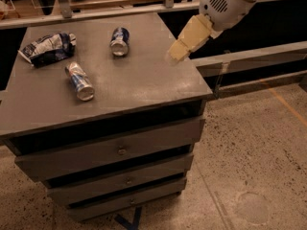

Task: Place redbull can upright

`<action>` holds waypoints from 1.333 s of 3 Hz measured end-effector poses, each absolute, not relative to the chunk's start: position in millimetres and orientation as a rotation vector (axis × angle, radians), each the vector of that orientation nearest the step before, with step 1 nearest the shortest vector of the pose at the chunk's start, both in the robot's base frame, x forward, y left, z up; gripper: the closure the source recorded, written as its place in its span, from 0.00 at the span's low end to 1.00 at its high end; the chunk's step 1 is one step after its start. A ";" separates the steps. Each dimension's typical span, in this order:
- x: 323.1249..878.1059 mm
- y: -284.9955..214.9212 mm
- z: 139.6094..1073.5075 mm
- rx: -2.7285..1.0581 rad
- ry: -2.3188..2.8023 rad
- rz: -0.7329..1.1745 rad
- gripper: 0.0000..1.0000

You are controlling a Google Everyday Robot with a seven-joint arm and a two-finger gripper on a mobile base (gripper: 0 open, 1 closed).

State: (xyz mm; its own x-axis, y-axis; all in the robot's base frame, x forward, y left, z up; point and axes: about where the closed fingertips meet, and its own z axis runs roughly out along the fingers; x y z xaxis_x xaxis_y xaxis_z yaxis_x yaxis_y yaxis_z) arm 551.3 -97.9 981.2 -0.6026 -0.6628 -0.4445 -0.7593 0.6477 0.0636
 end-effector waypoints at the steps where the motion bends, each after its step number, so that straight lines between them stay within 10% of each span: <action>1: 551.6 -97.4 981.1 -1.125 2.484 0.348 0.00; 4: 555.5 -11.5 942.0 -1.144 2.527 0.481 0.00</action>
Offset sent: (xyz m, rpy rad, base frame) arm -0.0017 0.0293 -0.0112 0.0646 0.0417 0.0290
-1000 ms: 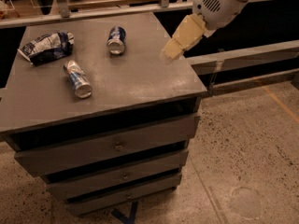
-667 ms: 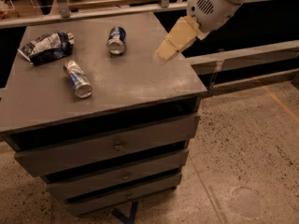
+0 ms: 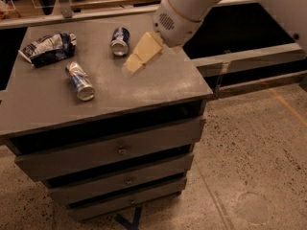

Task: Place redbull can upright

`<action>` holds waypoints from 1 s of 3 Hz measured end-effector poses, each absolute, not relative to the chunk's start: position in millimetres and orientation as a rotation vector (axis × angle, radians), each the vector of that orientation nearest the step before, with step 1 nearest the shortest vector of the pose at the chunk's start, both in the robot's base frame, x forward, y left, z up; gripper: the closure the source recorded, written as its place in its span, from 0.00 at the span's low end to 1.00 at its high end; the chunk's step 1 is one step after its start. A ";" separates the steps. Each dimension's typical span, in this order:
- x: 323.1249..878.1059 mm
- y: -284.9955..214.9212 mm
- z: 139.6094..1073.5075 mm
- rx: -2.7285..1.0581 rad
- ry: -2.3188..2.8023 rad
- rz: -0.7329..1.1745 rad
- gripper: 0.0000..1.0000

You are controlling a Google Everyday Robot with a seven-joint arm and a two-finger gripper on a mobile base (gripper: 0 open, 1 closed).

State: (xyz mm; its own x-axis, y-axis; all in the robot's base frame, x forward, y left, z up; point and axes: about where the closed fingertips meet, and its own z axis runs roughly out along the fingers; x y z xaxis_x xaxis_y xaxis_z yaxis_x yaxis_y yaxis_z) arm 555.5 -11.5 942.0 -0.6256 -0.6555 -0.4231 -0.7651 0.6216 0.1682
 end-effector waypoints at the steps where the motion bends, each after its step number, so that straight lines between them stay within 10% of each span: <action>1: 563.9 17.3 940.7 -1.039 2.553 0.502 0.00; 3: 598.9 63.0 935.3 -0.893 2.611 0.392 0.00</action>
Offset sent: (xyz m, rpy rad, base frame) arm 0.0447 0.0764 -0.0017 0.0035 -0.0206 -0.2579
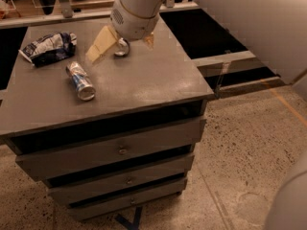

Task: Place redbull can upright

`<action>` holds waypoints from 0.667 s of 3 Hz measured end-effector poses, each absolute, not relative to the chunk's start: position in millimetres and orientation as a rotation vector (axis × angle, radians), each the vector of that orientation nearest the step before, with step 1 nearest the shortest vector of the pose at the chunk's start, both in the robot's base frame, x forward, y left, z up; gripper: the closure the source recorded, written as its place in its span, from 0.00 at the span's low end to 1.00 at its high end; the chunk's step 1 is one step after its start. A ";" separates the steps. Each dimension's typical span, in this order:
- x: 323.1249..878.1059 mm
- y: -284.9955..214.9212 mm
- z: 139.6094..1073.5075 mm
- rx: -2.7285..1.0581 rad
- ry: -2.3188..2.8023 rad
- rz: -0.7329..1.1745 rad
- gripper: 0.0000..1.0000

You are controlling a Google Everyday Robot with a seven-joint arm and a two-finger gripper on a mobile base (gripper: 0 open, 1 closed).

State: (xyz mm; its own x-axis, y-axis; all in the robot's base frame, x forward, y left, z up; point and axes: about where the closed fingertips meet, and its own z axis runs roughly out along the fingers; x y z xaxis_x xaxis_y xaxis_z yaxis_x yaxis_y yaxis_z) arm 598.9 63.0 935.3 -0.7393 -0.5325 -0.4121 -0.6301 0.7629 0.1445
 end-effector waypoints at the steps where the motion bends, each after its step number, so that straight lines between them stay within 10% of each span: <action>1: 617.8 89.7 919.8 -0.908 2.655 0.297 0.00; 2: 635.3 110.3 894.6 -0.911 2.710 0.226 0.00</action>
Offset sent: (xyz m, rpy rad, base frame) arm 0.0605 0.0717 -0.0737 -0.2246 0.0821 -0.0448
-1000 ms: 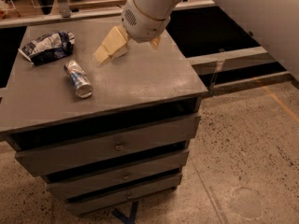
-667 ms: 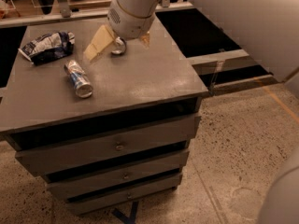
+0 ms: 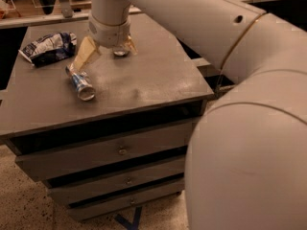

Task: Place redbull can upright

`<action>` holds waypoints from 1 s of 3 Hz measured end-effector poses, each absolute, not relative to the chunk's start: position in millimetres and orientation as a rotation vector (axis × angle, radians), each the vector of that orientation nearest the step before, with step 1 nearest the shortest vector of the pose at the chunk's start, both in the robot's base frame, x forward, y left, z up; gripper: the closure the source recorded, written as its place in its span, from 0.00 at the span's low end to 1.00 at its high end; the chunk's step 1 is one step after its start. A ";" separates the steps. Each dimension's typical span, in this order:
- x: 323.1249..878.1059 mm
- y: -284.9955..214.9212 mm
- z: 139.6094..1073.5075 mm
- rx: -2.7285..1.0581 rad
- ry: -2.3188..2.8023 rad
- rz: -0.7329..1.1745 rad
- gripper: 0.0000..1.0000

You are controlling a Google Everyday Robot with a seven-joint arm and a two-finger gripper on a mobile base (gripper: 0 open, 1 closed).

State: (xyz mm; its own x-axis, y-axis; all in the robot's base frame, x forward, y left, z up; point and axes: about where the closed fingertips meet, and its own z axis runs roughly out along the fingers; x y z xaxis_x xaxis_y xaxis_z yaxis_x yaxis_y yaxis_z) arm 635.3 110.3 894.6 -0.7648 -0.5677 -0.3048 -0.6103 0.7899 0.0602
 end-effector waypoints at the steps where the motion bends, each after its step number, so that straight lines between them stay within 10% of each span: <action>1: 645.6 133.9 874.5 -0.908 2.749 0.213 0.00; 3: 652.9 176.8 869.8 -0.888 2.753 0.256 0.00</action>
Offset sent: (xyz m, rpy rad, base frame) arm 0.0179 0.0776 -0.0214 0.0408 0.0692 -0.0056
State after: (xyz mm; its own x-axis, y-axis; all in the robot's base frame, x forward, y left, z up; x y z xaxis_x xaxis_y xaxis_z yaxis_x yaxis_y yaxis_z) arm 652.9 176.8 869.8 -0.7874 -0.5510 -0.2762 -0.5925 0.8003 0.0925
